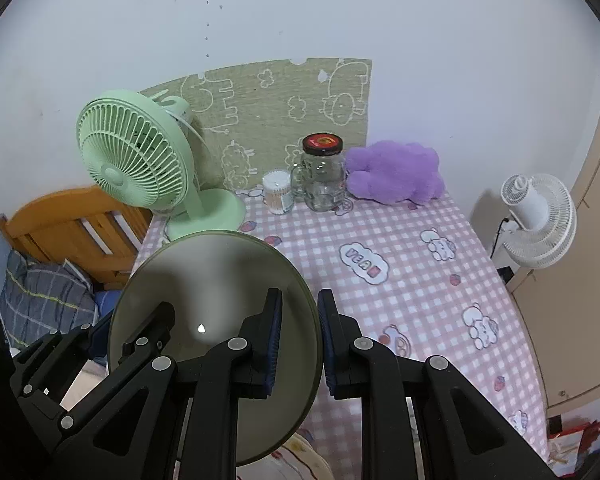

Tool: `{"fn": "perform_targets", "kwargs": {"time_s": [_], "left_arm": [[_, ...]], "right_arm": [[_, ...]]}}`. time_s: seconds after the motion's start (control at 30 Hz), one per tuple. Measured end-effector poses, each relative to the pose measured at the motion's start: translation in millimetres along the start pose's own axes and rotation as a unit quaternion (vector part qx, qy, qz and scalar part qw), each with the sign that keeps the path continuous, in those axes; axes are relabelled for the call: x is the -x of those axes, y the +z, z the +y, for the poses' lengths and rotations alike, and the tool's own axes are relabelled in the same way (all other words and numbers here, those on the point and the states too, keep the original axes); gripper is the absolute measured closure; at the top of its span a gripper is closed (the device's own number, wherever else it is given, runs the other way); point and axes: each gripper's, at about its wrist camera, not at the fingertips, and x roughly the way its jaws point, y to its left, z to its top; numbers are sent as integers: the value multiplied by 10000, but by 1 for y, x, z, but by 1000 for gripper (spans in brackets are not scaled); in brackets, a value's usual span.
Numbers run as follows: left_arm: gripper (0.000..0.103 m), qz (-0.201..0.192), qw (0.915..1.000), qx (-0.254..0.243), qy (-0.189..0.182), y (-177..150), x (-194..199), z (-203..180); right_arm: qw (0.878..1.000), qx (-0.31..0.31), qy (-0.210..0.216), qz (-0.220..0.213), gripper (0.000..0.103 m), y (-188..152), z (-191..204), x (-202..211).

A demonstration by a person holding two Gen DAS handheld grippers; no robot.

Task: Organize plates and bowls
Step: 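Lift the bowl with both tools and carry it toward the plates, then lower the held bowl into the other grey-green bowls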

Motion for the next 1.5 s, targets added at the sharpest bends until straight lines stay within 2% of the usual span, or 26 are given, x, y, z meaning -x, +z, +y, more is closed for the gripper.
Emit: {"fn": "perform_targets", "kwargs": {"time_s": [0.17,0.63,1.07,1.5], "left_arm": [[81,-49,9999,-19,111,-16,11,-20],[81,259,9980,518,259,-67,24,-89],[81,514,9955,697,379,-114,19,-142],[81,929,9913,729,575,-145,4,-166]], "right_arm": [[9999,30,102,-8,81,-16,-18,14],[9978,419,448,256,81,-52,-93,31],[9942,724,566,568,81,-91,-148,24],[9885,862,710,1022,82,-124,-175,4]]}}
